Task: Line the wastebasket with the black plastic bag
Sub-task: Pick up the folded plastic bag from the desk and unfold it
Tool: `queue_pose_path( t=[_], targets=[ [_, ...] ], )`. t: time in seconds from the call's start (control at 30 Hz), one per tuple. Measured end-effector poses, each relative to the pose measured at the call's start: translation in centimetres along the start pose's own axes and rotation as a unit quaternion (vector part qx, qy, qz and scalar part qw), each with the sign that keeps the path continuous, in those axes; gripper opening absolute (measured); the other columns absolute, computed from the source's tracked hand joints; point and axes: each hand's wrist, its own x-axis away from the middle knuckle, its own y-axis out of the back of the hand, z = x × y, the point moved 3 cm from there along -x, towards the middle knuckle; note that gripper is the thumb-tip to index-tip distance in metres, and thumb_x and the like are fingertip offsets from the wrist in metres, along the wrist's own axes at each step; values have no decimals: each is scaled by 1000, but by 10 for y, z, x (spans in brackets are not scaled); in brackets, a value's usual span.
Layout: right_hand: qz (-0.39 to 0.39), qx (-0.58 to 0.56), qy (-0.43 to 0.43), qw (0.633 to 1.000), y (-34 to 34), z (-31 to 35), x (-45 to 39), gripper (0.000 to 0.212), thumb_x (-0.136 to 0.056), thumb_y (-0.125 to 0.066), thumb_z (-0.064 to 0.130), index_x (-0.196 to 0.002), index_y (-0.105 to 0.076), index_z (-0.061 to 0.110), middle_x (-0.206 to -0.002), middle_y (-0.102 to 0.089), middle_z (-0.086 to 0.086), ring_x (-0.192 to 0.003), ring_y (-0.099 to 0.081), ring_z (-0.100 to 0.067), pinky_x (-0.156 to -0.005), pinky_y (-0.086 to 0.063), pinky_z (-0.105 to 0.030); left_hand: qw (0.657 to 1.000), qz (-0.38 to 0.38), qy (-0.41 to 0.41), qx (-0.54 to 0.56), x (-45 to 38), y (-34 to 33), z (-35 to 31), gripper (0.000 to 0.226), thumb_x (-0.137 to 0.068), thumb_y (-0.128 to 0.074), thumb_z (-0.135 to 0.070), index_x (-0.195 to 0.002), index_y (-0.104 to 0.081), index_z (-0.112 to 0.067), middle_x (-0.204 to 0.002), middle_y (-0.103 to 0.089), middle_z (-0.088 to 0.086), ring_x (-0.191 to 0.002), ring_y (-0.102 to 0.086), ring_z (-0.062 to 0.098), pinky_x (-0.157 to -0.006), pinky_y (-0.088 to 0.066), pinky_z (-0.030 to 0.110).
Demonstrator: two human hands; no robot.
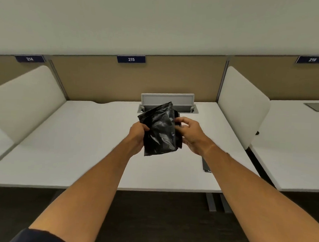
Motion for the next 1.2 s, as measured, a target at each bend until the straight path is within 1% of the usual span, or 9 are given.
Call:
queue_pose_path(
  t=[0.1,0.27,0.43,0.6,0.77,0.87,1.0,1.1,1.2],
  targets=[
    [37,6,-2,999,-56,-3,31,25,-80,-74,8,-104,-70,12,-100,-72,-13,-89,-71,-28,-69,-58,-33,999,27,27,-1,36,44,-4,40,-84,-36,-1,-120,-53,-1,-119,-61,22,-107,-59,37,-94,-49,48],
    [-42,44,58,997,-110,-1,71,18,-77,-73,-2,-90,-73,10,-96,-70,-11,-94,-68,-30,-79,-58,-33,935,-93,-131,-314,79,97,-6,40,-91,-56,-24,-126,-41,-14,-128,-48,13,-111,-51,29,-92,-49,43],
    [-41,167,82,982,-138,5,96,18,-83,-68,7,-101,-72,11,-102,-69,-6,-95,-65,-18,-76,-55,-22,984,126,-68,-106,119,96,-8,59,-87,-37,-68,-103,-71,-23,-99,-74,10,-90,-71,29,-71,-57,37],
    [-78,124,79,986,-122,12,107,19,-84,-67,3,-98,-66,16,-99,-67,-8,-89,-67,-20,-62,-55,-19,969,-14,-112,-220,121,130,-21,30,-86,-64,-17,-114,-62,-6,-108,-70,14,-93,-68,28,-84,-57,44],
    [-198,67,29,977,-51,18,117,48,-78,-75,3,-114,-47,18,-110,-57,-14,-87,-65,-23,-52,-55,-21,981,-48,-62,-180,111,174,-25,20,-93,-59,-9,-110,-62,0,-106,-69,21,-94,-67,34,-87,-55,49],
    [-176,40,7,984,-43,18,117,60,-76,-77,3,-125,-44,11,-111,-60,-14,-91,-68,-27,-67,-59,-33,983,-53,-61,-168,109,173,-19,17,-94,-54,-6,-109,-61,0,-107,-68,22,-96,-66,34,-89,-54,49],
    [-141,43,23,989,-51,29,120,31,-79,-74,4,-108,-65,0,-99,-72,-16,-86,-71,-28,-71,-59,-34,978,-92,-49,-182,104,171,-9,30,-95,-52,-9,-124,-51,-1,-114,-62,16,-100,-61,30,-82,-53,42],
    [-135,80,40,987,-62,35,124,15,-77,-76,6,-91,-71,2,-86,-73,-12,-77,-70,-25,-62,-58,-27,920,-224,-139,-290,114,169,-14,38,-88,-64,-21,-122,-50,-10,-116,-56,12,-100,-55,26,-77,-48,36],
    [-108,171,61,978,-90,34,122,22,-74,-79,10,-94,-73,4,-86,-74,-11,-79,-70,-24,-70,-59,-32,962,-20,-166,-216,128,119,-18,43,-82,-70,-44,-111,-57,-15,-105,-65,11,-86,-64,20,-65,-53,30]
  ],
)
